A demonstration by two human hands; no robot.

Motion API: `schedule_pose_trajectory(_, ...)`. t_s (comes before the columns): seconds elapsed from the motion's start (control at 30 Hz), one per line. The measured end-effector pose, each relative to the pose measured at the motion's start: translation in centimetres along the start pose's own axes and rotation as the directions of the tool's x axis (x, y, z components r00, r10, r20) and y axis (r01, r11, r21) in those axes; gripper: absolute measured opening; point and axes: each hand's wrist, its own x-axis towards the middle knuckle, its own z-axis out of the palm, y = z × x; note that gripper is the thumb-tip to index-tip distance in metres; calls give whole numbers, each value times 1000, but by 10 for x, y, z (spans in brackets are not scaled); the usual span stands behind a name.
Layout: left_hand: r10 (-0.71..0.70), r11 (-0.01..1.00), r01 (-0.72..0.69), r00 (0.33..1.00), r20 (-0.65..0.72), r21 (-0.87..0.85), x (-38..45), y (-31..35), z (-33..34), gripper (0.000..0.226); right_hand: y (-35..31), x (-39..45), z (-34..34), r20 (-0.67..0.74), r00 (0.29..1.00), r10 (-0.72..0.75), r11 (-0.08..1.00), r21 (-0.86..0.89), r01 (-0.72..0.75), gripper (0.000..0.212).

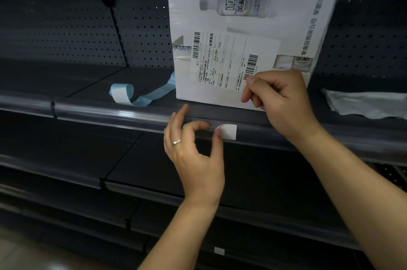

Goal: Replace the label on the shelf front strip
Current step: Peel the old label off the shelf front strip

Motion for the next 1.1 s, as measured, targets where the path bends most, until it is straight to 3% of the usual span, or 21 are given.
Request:
schedule_pose_trajectory(0.7,-80,969,72,996,27,238,-7,28,7,5,1,-1,1,-6,1000,-10,1000,-2,10,39)
schedule_pose_trajectory(0.8,-78,975,72,997,22,209,-7,27,1,2,2,1,0,-17,1000,3,1000,30,-3,39)
schedule_pose_trajectory(0.9,-64,981,59,998,22,186,-6,25,-7,16,2,3,-2,-28,1000,15,997,70,-13,40)
schedule_pose_trajectory(1.1,-60,990,60,998,2,128,-5,16,-5,10,3,2,0,-28,999,23,998,52,-21,40)
